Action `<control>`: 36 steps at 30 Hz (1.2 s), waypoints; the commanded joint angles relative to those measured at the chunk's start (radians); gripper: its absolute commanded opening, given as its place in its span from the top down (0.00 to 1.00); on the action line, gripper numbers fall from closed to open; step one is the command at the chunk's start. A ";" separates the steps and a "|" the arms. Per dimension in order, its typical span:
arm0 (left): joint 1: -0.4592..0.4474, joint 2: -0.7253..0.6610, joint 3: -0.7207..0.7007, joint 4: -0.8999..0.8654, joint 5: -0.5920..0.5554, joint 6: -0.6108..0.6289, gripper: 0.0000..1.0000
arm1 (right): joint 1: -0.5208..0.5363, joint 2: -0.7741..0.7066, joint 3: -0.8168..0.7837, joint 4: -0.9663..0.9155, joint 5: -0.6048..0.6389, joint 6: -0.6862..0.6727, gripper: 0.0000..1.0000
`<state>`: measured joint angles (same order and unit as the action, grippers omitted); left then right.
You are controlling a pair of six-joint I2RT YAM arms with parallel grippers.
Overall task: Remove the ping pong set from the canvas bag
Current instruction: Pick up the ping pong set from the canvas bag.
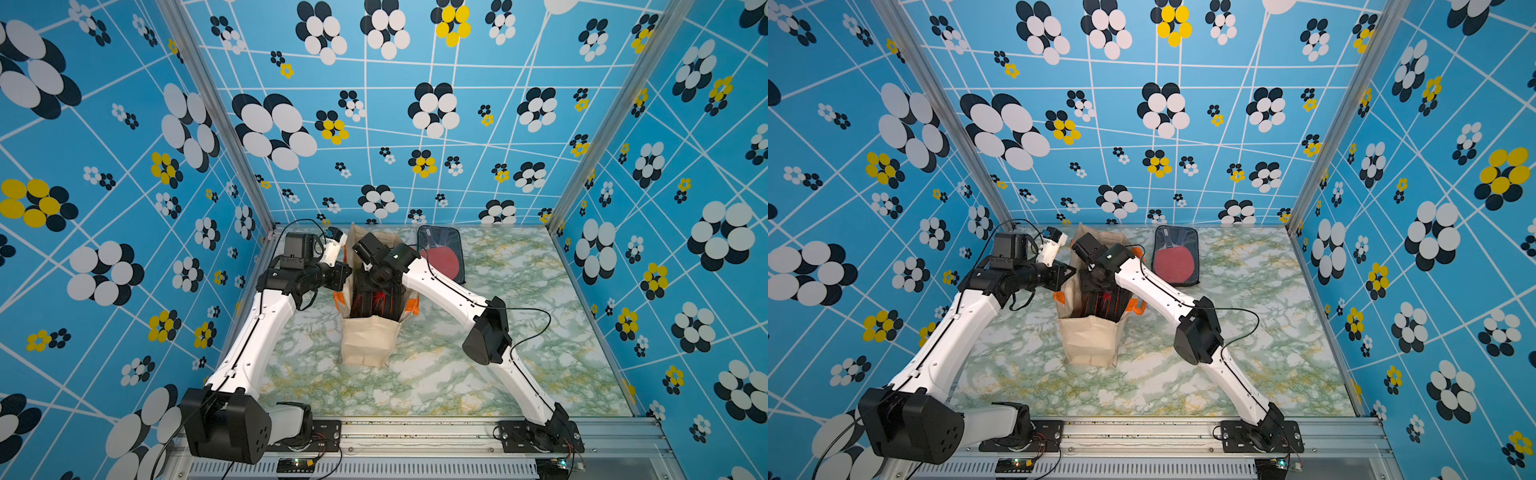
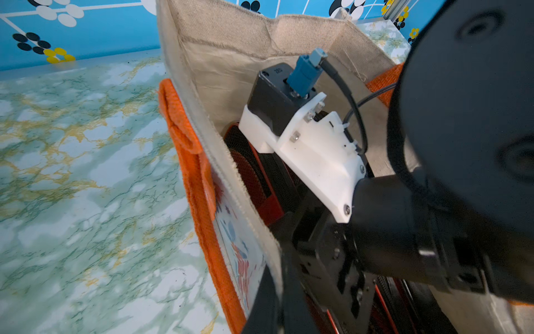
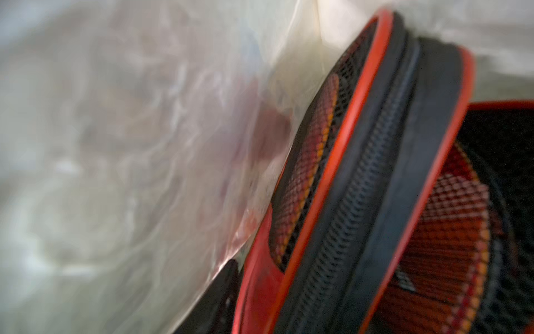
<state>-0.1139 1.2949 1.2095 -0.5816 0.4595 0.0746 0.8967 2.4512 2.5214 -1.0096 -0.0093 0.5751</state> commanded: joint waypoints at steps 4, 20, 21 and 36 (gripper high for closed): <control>-0.006 0.014 0.022 0.008 -0.036 0.002 1.00 | 0.016 0.051 -0.041 -0.082 -0.013 0.021 0.70; 0.014 0.010 0.024 0.009 -0.036 -0.006 1.00 | 0.016 -0.117 -0.046 0.008 0.103 0.013 1.00; 0.018 0.008 0.022 0.010 -0.036 -0.006 1.00 | 0.015 -0.129 -0.037 0.008 0.114 0.008 1.00; 0.055 -0.007 0.005 0.016 -0.014 0.002 1.00 | 0.016 -0.206 0.156 -0.033 0.208 -0.044 1.00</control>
<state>-0.0757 1.2999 1.2095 -0.5823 0.4454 0.0711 0.9199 2.3386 2.5958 -1.0607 0.1307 0.5713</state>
